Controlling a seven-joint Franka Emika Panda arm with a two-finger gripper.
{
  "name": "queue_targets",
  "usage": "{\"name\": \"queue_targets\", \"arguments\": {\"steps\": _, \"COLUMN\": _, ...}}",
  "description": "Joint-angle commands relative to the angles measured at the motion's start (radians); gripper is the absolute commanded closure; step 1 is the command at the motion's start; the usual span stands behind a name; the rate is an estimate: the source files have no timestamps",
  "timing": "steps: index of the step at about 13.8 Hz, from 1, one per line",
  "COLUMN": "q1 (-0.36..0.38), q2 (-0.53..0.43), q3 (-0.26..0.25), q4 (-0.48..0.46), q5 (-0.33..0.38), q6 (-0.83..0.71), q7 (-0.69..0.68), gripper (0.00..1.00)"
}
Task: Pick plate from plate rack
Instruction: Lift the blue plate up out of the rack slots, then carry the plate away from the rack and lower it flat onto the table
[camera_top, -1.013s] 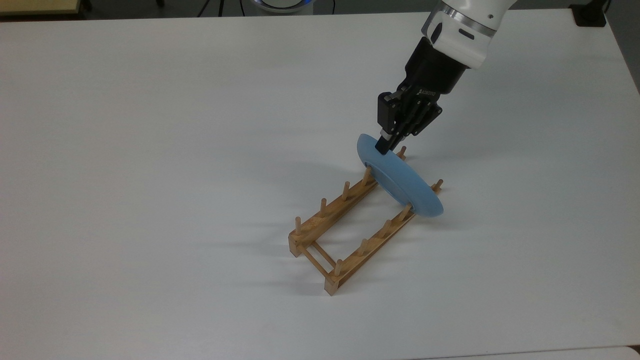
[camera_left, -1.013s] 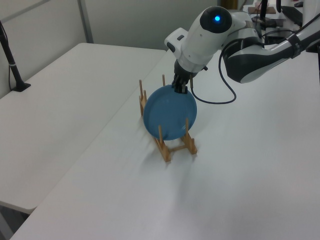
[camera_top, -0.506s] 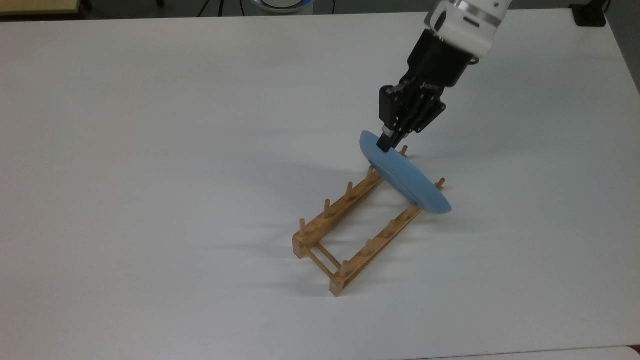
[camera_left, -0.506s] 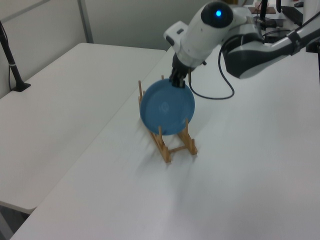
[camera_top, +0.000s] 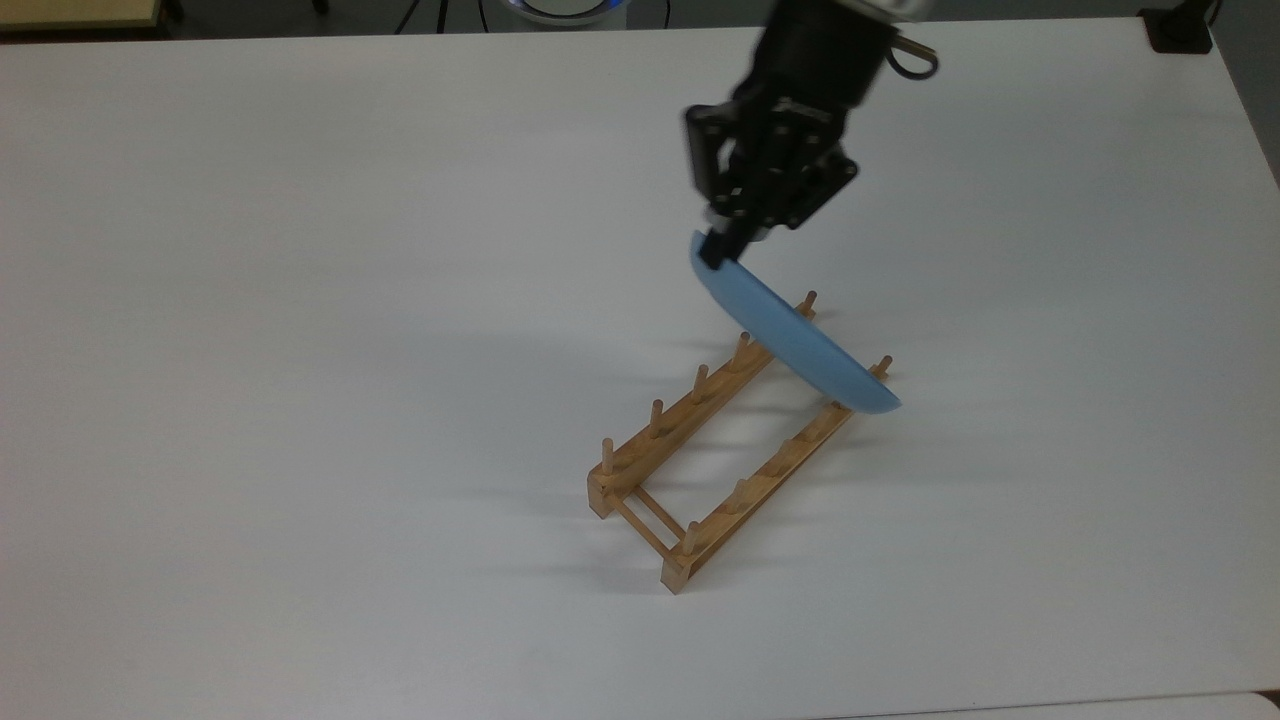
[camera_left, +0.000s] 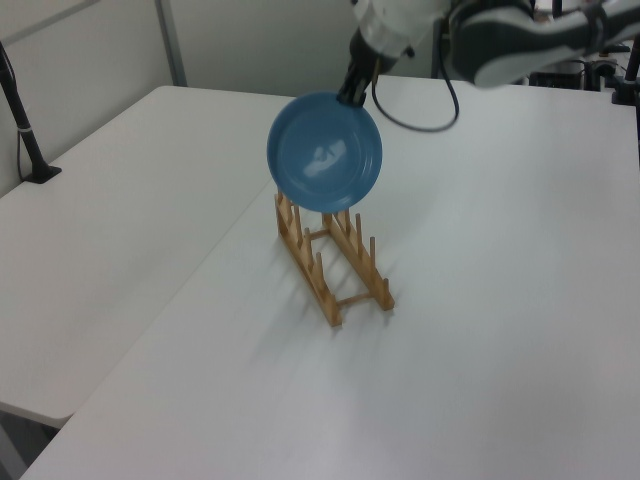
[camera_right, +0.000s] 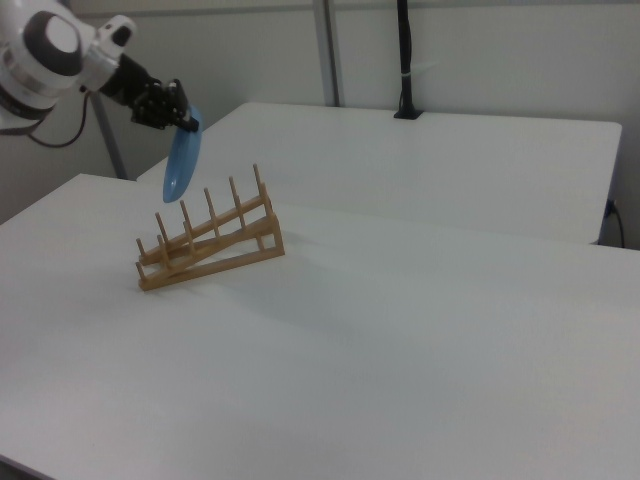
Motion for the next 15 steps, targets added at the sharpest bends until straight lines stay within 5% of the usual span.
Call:
{"name": "queue_targets", "arguments": {"steps": 1, "q1": -0.093, "q2": -0.020, "q3": -0.065, "q4": -0.077, "q5": 0.358, "q6": 0.053, "q7": -0.074, "gripper": 1.00}}
{"name": "queue_targets", "arguments": {"steps": 4, "q1": -0.211, "q2": -0.020, "q3": -0.144, "q4": -0.122, "q5": 0.762, "q6": -0.089, "q7": -0.316, "gripper": 1.00}}
{"name": "queue_targets", "arguments": {"steps": 6, "q1": -0.251, "q2": -0.013, "q3": -0.215, "q4": -0.160, "q5": 0.868, "q6": -0.216, "q7": -0.479, "gripper": 1.00}}
{"name": "queue_targets", "arguments": {"steps": 10, "q1": -0.326, "q2": 0.022, "q3": -0.267, "q4": -0.264, "q5": 0.879, "q6": -0.260, "q7": -0.702, "gripper": 1.00}}
{"name": "queue_targets", "arguments": {"steps": 15, "q1": -0.344, "q2": 0.132, "q3": -0.330, "q4": -0.309, "q5": 0.871, "q6": -0.165, "q7": -0.811, "gripper": 1.00}}
